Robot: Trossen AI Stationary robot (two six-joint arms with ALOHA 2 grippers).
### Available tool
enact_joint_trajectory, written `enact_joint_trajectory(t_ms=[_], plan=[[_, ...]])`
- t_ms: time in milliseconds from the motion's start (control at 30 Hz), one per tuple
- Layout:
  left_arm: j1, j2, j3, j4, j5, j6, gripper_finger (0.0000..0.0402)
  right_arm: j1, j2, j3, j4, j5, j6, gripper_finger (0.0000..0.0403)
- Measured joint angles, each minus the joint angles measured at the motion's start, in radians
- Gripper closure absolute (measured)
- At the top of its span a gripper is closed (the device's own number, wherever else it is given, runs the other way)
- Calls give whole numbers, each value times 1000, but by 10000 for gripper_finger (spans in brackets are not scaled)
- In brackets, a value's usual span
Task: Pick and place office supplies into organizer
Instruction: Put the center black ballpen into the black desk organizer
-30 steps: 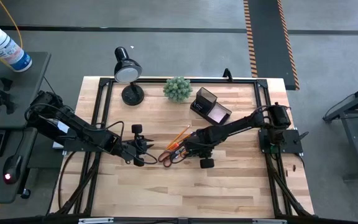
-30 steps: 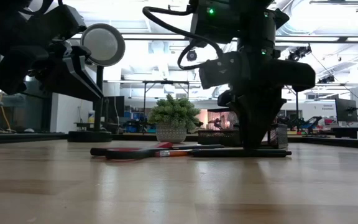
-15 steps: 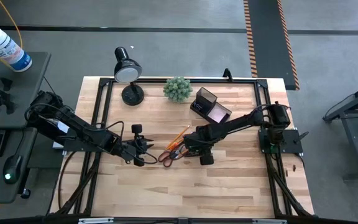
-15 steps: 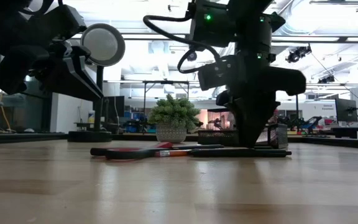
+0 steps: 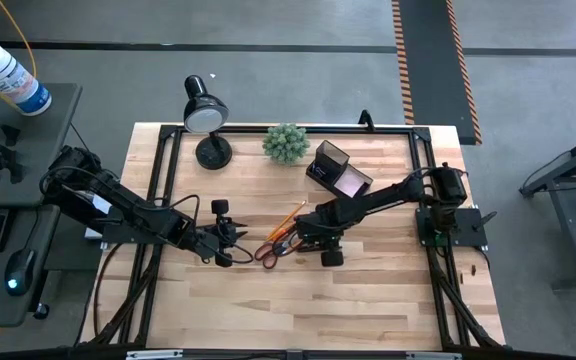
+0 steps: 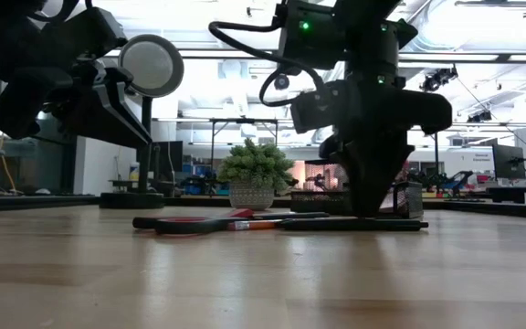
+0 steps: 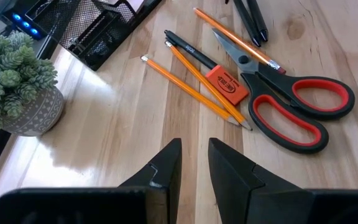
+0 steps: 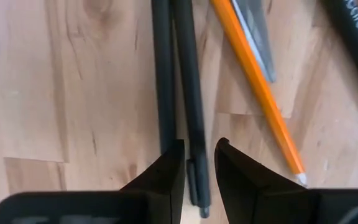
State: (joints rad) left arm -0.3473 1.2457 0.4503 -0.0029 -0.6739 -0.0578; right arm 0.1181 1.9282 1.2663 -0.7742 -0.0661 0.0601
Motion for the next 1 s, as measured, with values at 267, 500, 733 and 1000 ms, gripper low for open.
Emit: enact_joint_trajectory(t_ms=[267, 500, 733, 1000], plan=[[0, 0, 0, 0, 0, 0, 334, 2, 7, 0, -3, 24, 11, 324], [0, 0, 0, 0, 0, 0, 334, 2, 2, -82, 81, 28, 41, 324], [0, 0, 0, 0, 0, 0, 334, 2, 2, -108, 105, 30, 58, 326], [0, 0, 0, 0, 0, 0, 334, 2, 4, -109, 109, -1, 35, 385]])
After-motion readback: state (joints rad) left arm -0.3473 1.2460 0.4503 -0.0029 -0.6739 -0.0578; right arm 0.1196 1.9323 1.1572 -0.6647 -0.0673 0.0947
